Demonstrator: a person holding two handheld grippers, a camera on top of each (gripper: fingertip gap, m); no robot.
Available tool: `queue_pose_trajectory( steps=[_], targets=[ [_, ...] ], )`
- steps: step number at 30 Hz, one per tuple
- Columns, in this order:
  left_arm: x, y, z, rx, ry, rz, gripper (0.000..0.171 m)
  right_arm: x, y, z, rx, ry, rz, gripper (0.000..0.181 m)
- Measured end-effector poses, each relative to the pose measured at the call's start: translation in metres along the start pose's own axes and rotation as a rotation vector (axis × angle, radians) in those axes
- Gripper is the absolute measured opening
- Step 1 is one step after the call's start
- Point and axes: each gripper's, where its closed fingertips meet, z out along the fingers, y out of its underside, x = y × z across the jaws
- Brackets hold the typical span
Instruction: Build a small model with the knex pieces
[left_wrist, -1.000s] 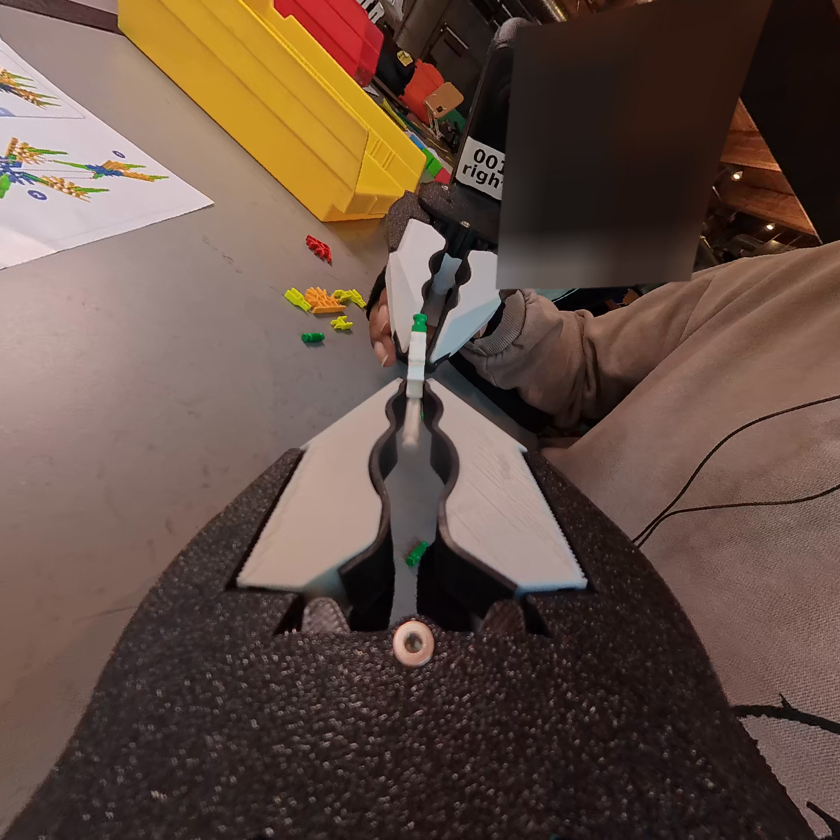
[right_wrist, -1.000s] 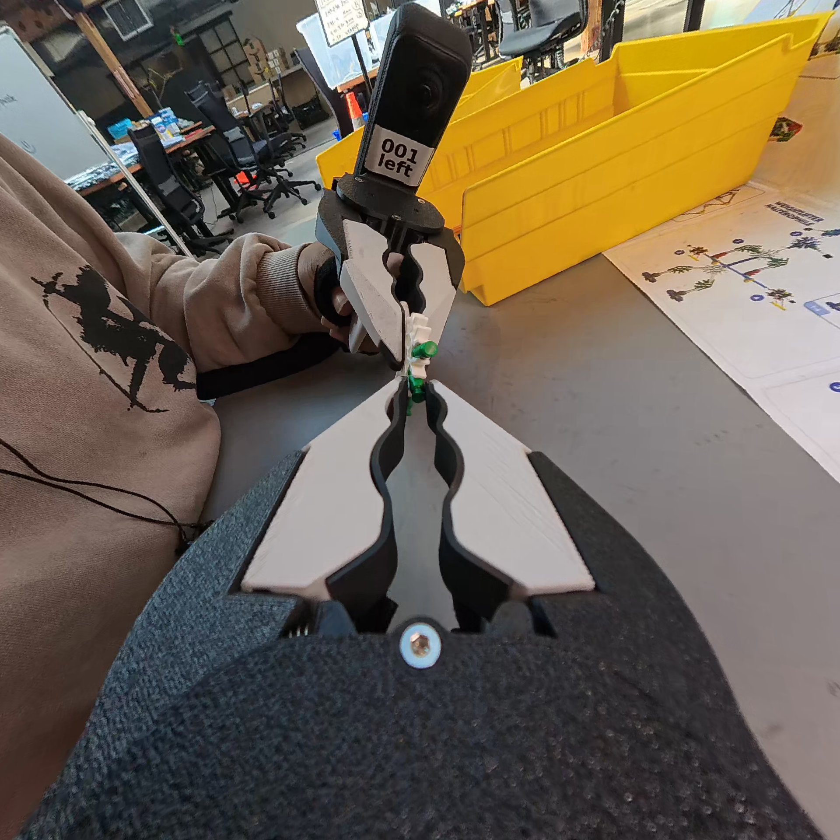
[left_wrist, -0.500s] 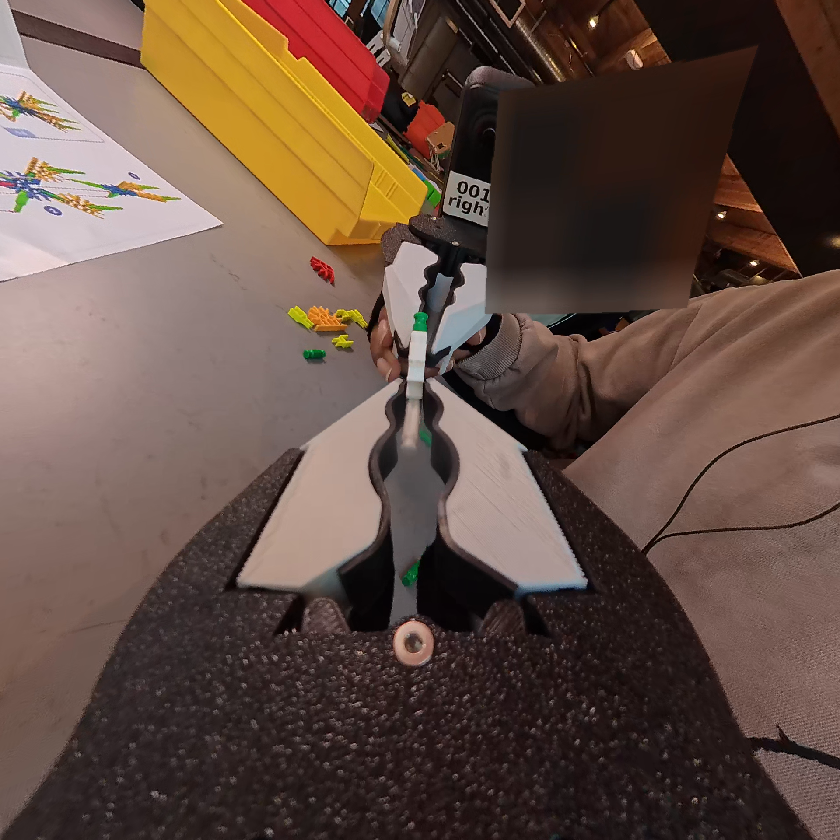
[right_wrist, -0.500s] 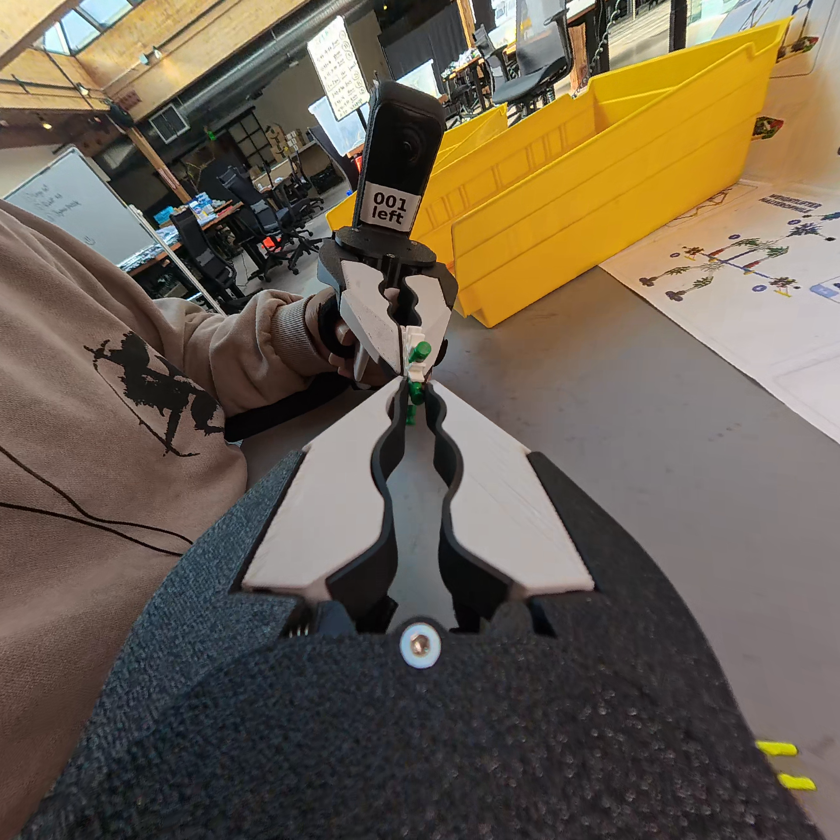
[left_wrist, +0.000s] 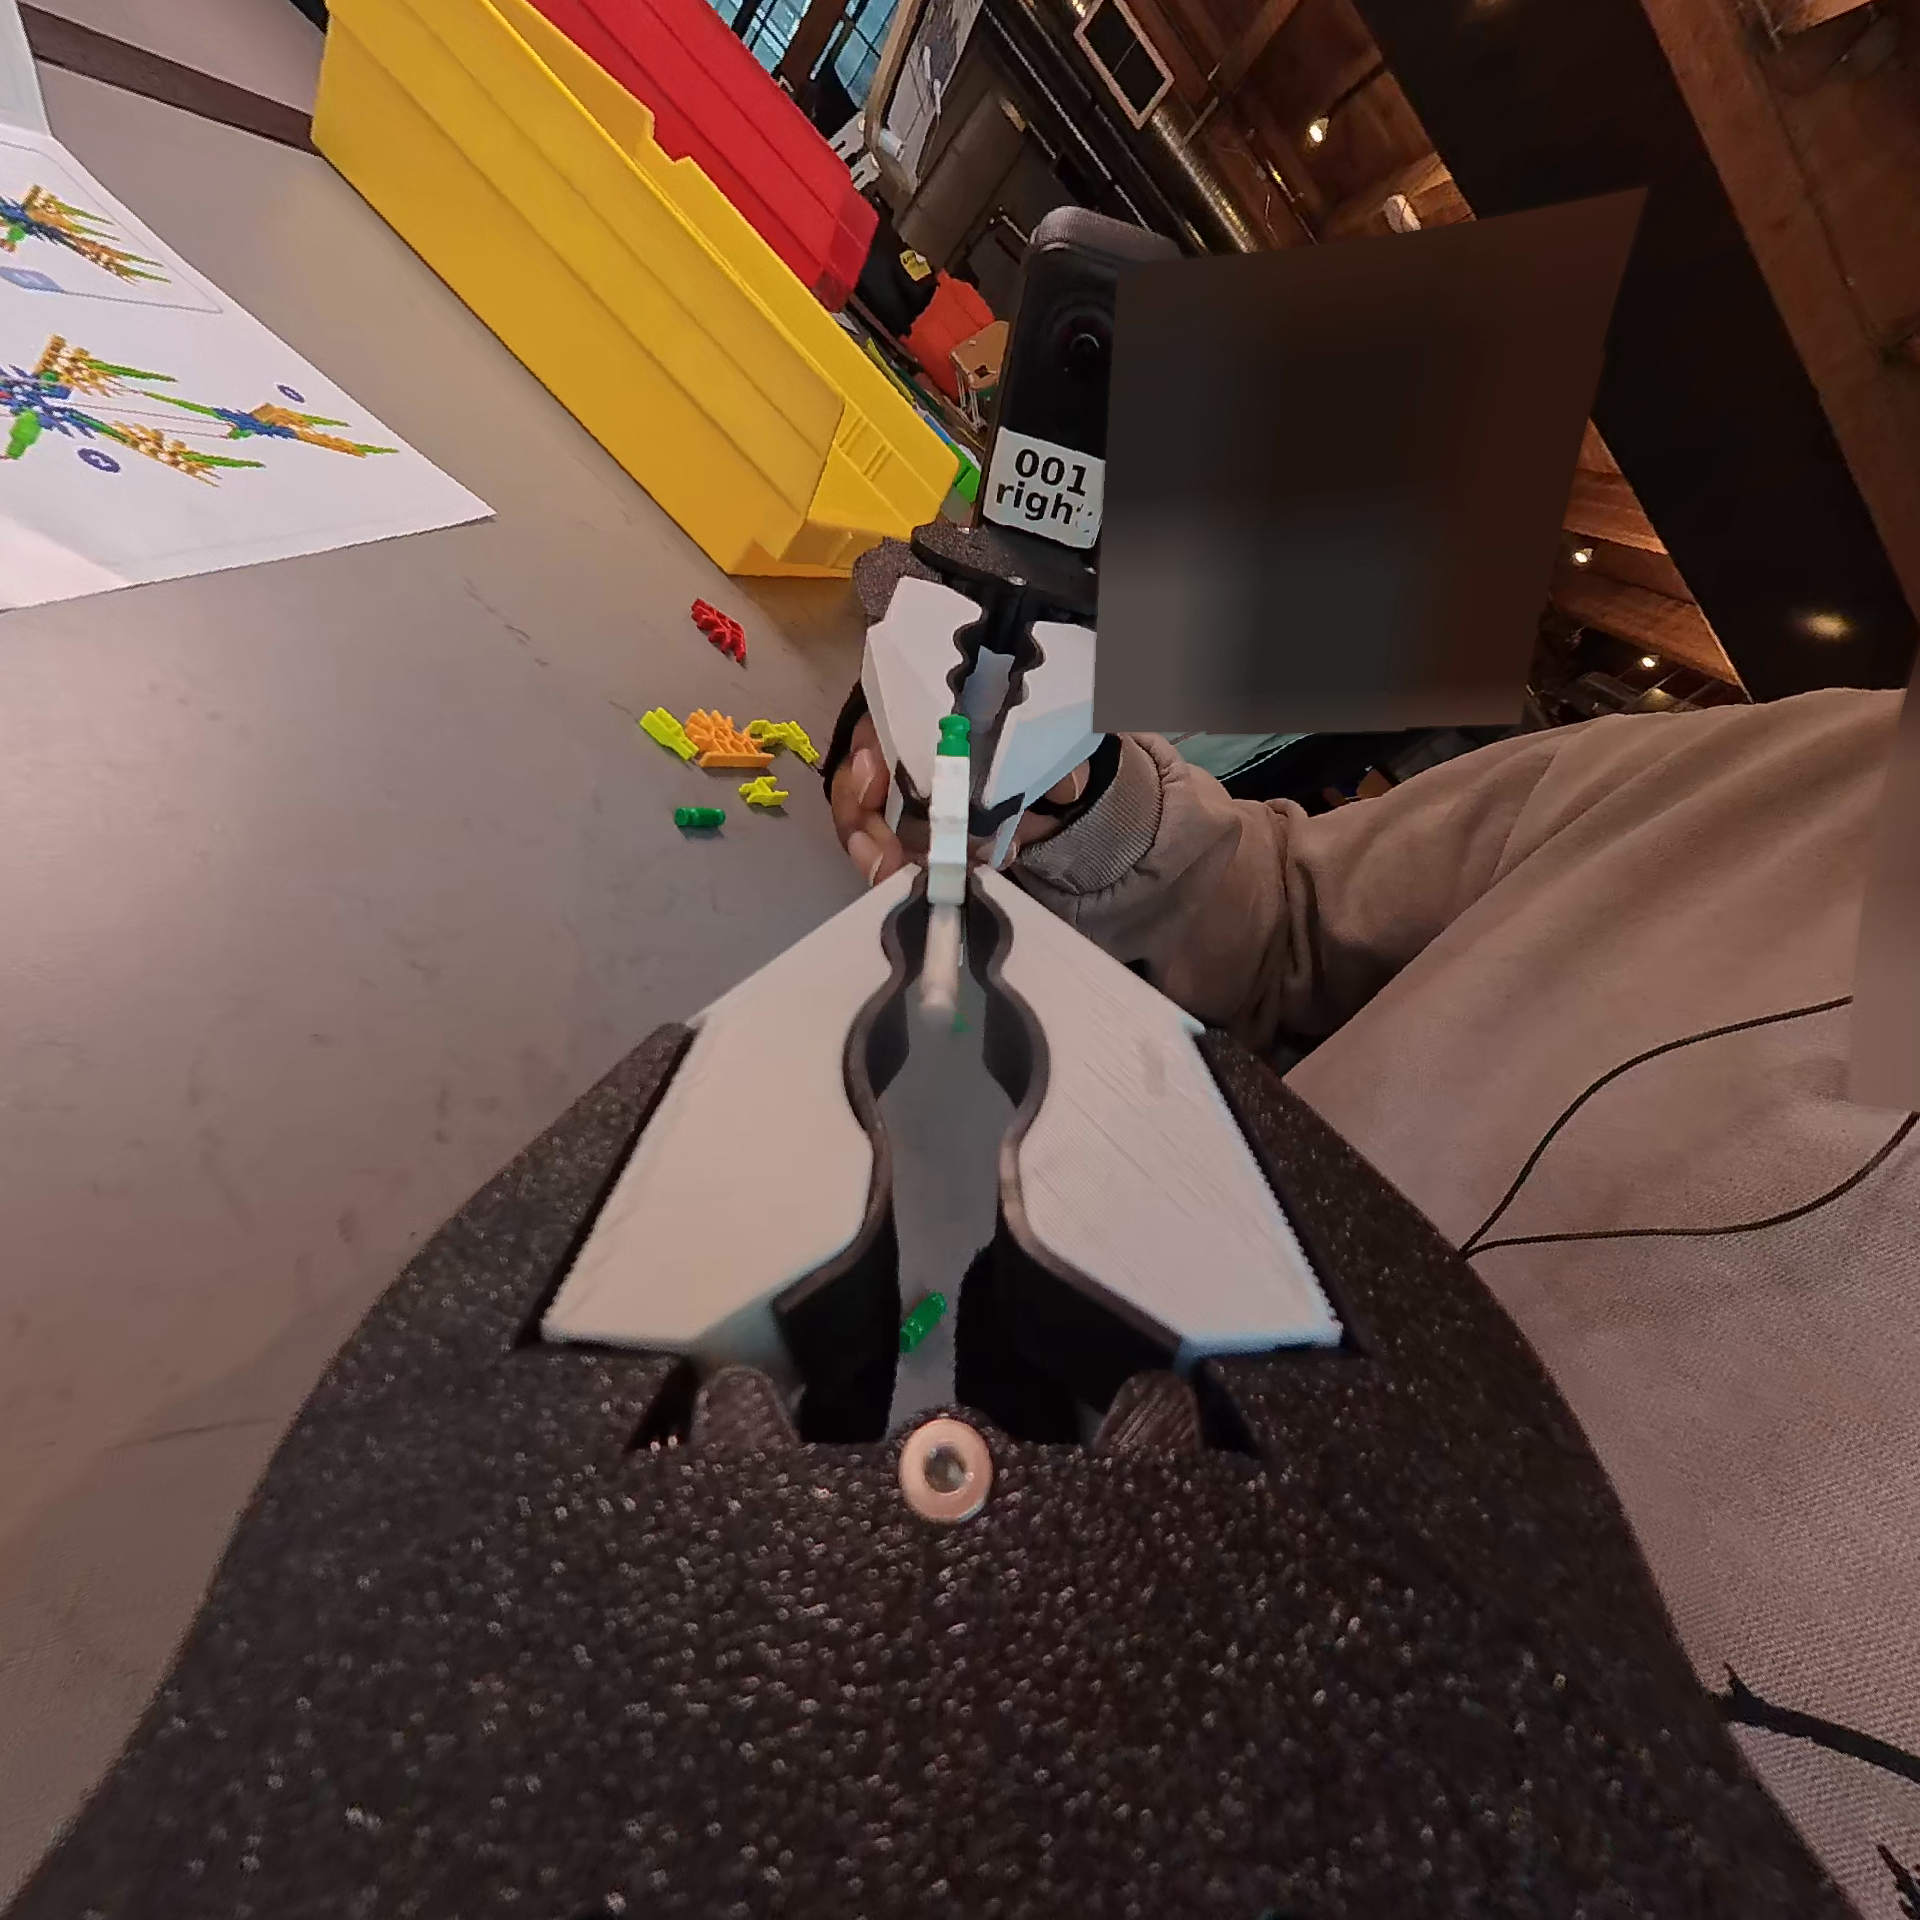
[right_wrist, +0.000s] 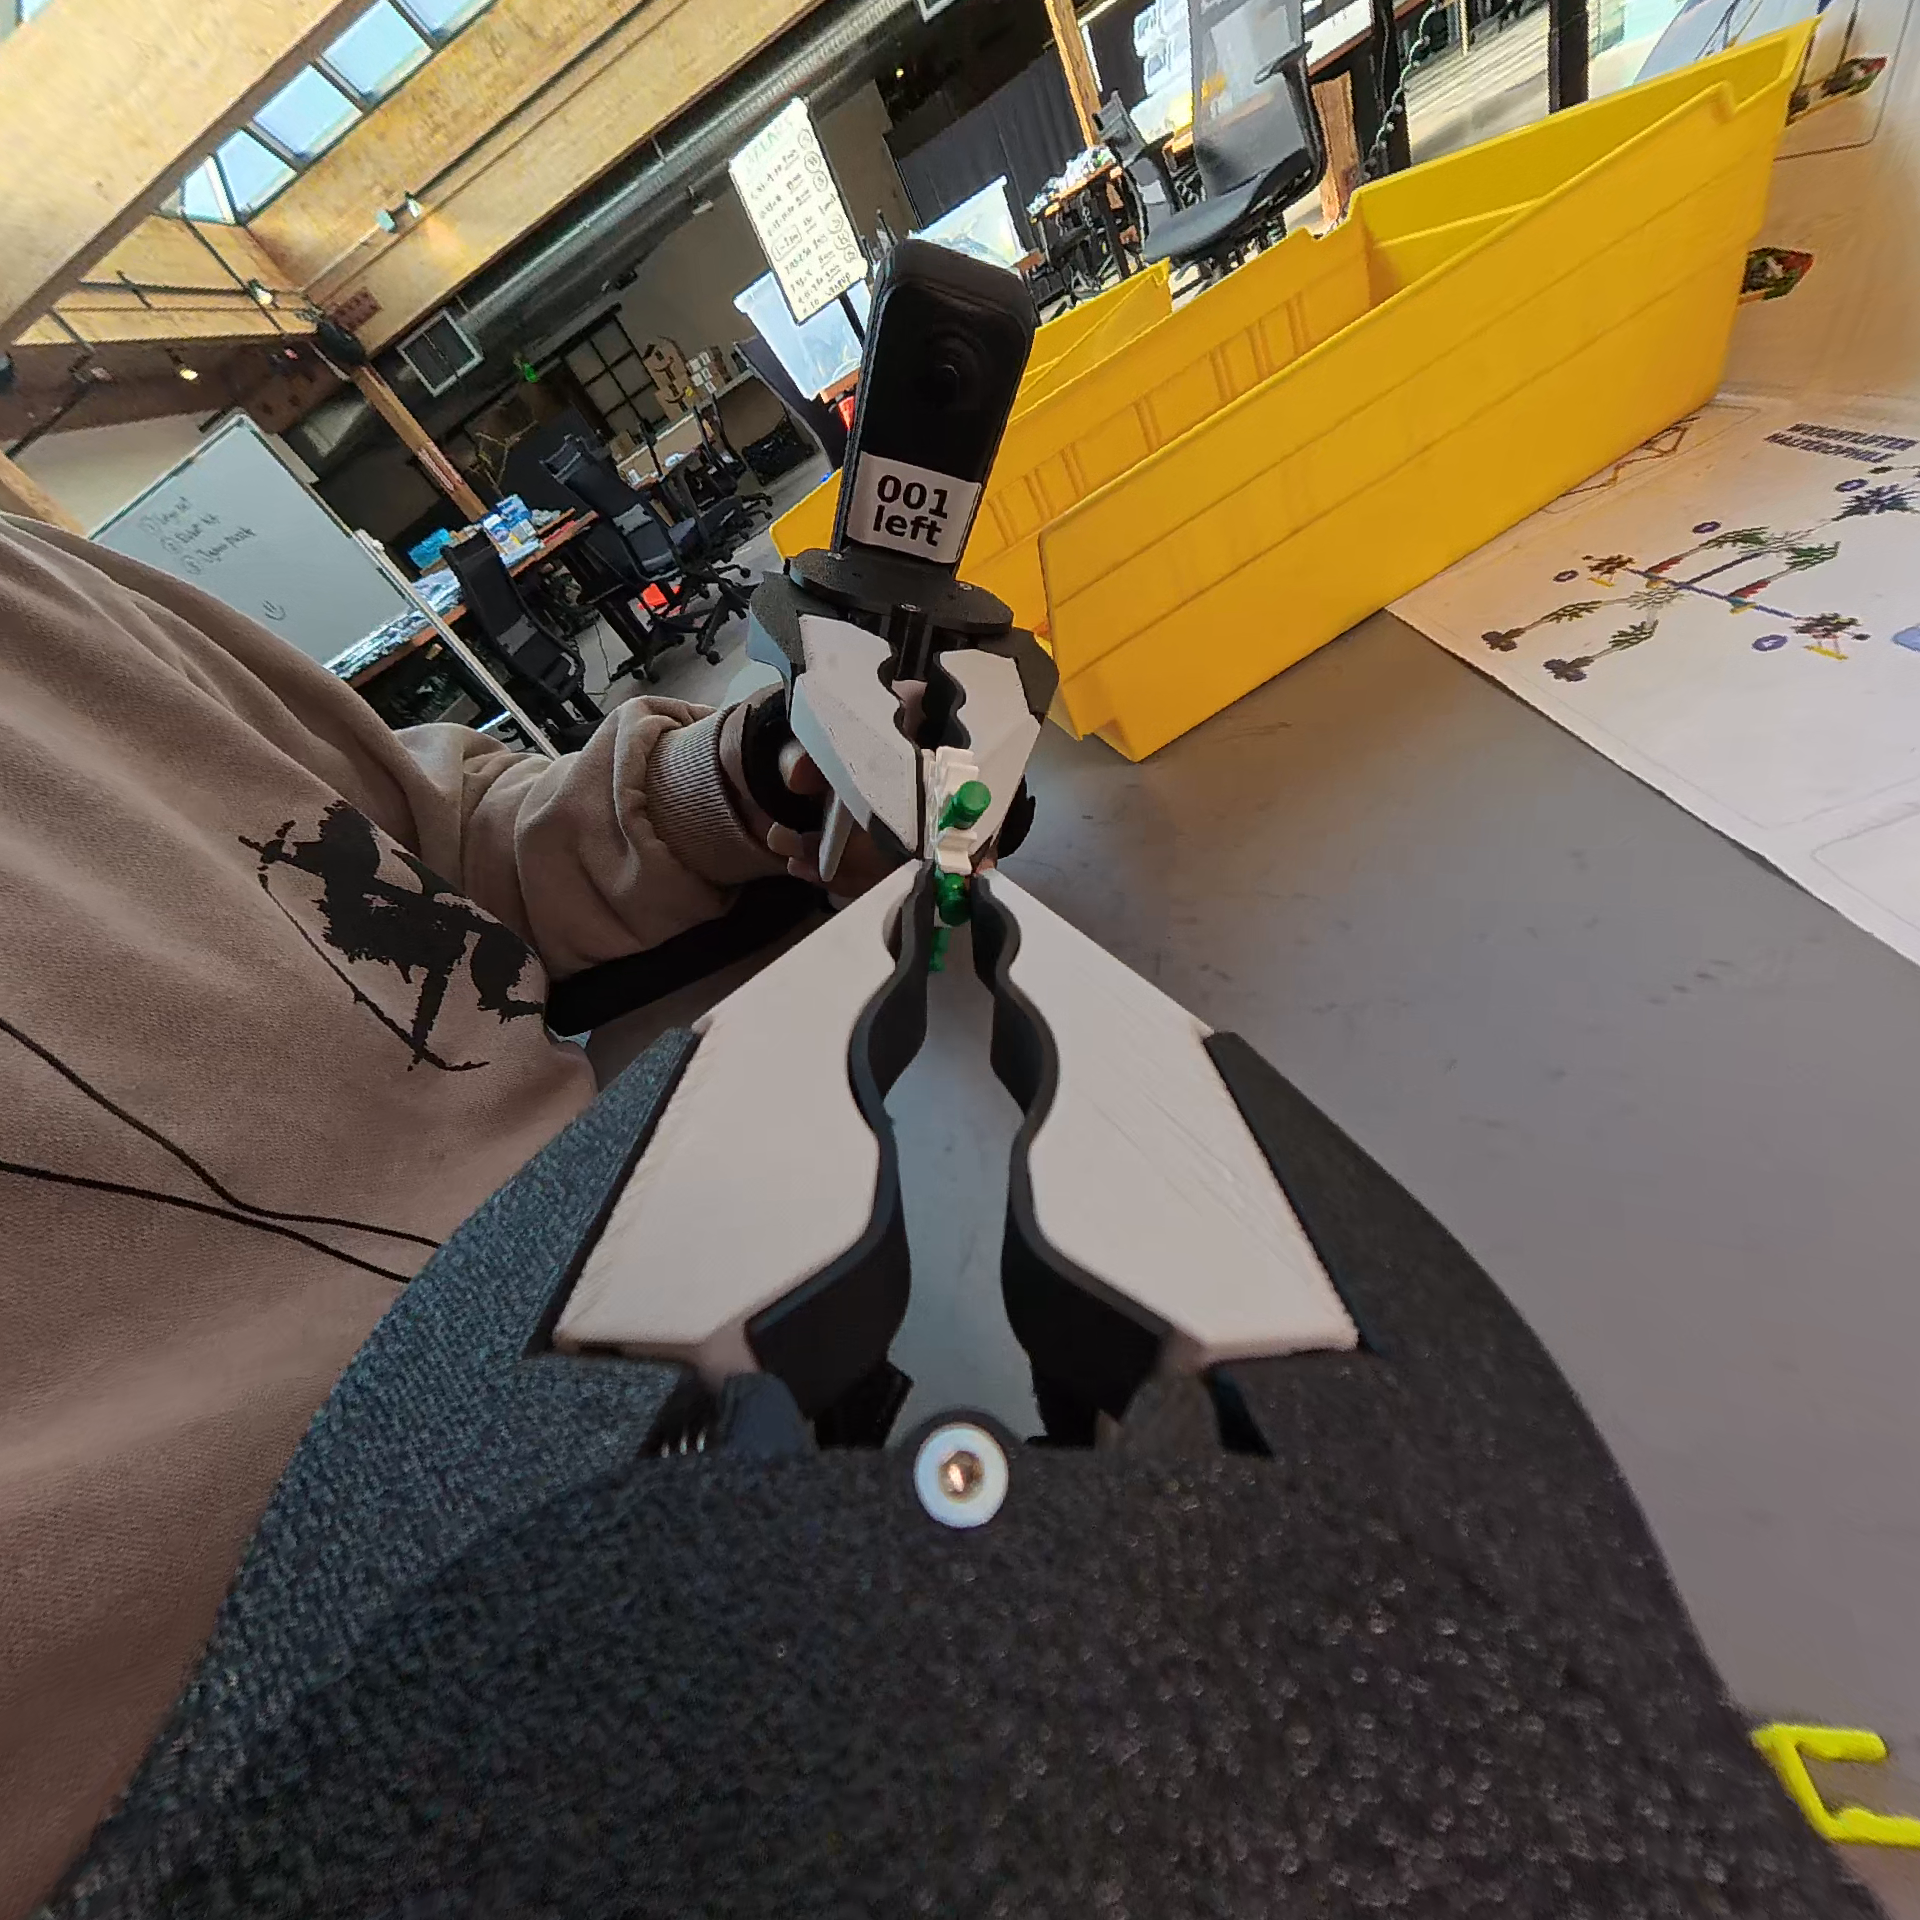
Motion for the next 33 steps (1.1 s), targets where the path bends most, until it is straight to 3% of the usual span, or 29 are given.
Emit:
queue_pose_trajectory(
  steps=[8, 14, 22, 24, 25, 27, 28, 30, 33],
  targets=[
    [-0.009, -0.008, 0.002, 0.088, -0.057, -0.036, 0.005, 0.012, -0.004, -0.002, 0.029, 0.079, 0.011, 0.005],
    [-0.024, -0.018, 0.003, 0.159, -0.226, 0.019, 0.006, 0.029, -0.011, -0.001, 0.027, 0.258, -0.076, 0.006],
    [-0.048, -0.028, 0.002, 0.124, -0.571, 0.255, 0.008, 0.052, -0.012, -0.003, 0.003, 0.614, -0.213, 0.008],
    [-0.049, -0.03, 0.004, 0.118, -0.619, 0.3, 0.008, 0.054, -0.014, -0.005, 0.006, 0.674, -0.232, 0.008],
    [-0.051, -0.032, 0.004, 0.116, -0.643, 0.318, 0.005, 0.053, -0.015, -0.004, 0.0, 0.682, -0.261, 0.0],
    [-0.061, -0.034, 0.005, 0.053, -0.768, 0.463, 0.005, 0.047, -0.015, 0.007, -0.015, 0.719, -0.317, 0.0],
    [-0.06, -0.038, 0.006, 0.068, -0.754, 0.464, 0.005, 0.046, -0.02, 0.005, -0.011, 0.741, -0.36, 0.0],
    [-0.048, -0.049, 0.005, 0.169, -0.608, 0.297, 0.005, 0.044, -0.031, 0.001, 0.042, 0.695, -0.307, 0.0],
    [-0.048, -0.049, -0.003, 0.194, -0.536, 0.192, 0.005, 0.045, -0.028, -0.007, 0.042, 0.635, -0.256, 0.0]
  ],
)
